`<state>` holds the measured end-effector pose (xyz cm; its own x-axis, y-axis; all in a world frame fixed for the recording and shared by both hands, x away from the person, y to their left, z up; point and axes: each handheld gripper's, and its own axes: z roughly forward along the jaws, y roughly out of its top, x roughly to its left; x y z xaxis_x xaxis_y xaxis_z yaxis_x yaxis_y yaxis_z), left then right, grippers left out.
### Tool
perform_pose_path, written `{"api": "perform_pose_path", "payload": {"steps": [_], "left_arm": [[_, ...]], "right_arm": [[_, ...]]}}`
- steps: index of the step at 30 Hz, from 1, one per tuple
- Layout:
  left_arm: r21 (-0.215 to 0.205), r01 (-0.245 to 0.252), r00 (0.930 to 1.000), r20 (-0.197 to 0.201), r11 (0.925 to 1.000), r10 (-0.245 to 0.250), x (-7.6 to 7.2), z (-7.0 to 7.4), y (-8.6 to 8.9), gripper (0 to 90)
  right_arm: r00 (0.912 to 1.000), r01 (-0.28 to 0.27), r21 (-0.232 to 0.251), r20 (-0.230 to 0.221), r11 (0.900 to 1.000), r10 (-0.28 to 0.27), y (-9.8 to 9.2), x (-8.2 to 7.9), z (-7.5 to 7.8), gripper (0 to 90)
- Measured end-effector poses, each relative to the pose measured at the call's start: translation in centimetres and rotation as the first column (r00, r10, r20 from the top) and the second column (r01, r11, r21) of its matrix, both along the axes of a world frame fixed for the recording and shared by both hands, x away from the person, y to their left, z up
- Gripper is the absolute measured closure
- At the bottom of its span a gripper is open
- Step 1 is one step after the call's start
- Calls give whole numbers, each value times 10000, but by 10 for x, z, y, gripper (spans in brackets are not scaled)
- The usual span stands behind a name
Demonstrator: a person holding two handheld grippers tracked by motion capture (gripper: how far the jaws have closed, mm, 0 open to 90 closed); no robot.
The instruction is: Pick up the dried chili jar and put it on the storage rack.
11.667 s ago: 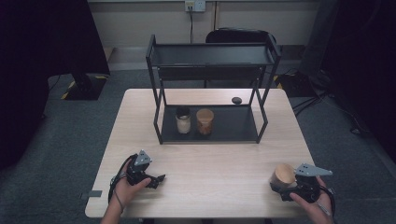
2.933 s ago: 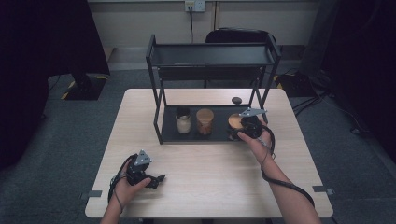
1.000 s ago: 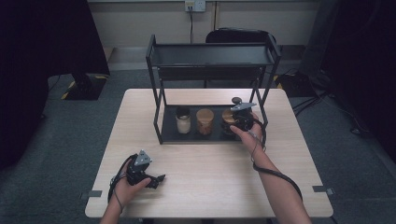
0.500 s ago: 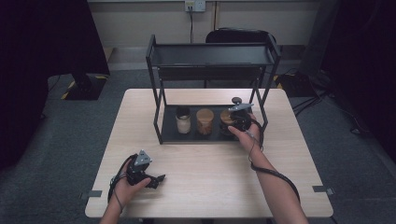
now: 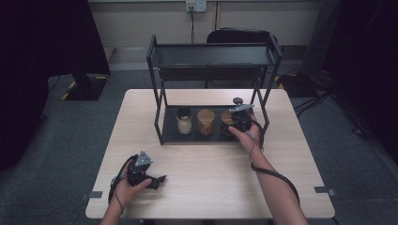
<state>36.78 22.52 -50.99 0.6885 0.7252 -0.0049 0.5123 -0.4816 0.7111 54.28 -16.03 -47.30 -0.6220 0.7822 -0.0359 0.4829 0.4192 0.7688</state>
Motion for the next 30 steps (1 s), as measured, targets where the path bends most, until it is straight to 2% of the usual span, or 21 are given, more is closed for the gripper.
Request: {"api": "perform_pose_path", "payload": {"steps": [13, 24, 25, 27, 30], "left_arm": [[-3, -2, 10000, 2, 10000, 2, 0, 0, 0, 1], [-3, -2, 10000, 3, 10000, 2, 0, 0, 0, 1], [-4, -1, 10000, 2, 10000, 1, 0, 0, 0, 1], [-1, -1, 10000, 3, 10000, 1, 0, 0, 0, 1], [-1, -2, 10000, 1, 10000, 2, 0, 0, 0, 1]], "right_arm": [[9997, 238, 452, -47, 9987, -236, 0, 3, -4, 256], [9993, 358, 553, -91, 9978, -353, 1, 4, -4, 250], [9993, 372, 552, -114, 9978, -366, 1, 4, -4, 240], [9989, 437, 524, -210, 9977, -427, 1, 4, -5, 157], [9982, 551, 555, -250, 9969, -538, 0, 3, -6, 80]]}}
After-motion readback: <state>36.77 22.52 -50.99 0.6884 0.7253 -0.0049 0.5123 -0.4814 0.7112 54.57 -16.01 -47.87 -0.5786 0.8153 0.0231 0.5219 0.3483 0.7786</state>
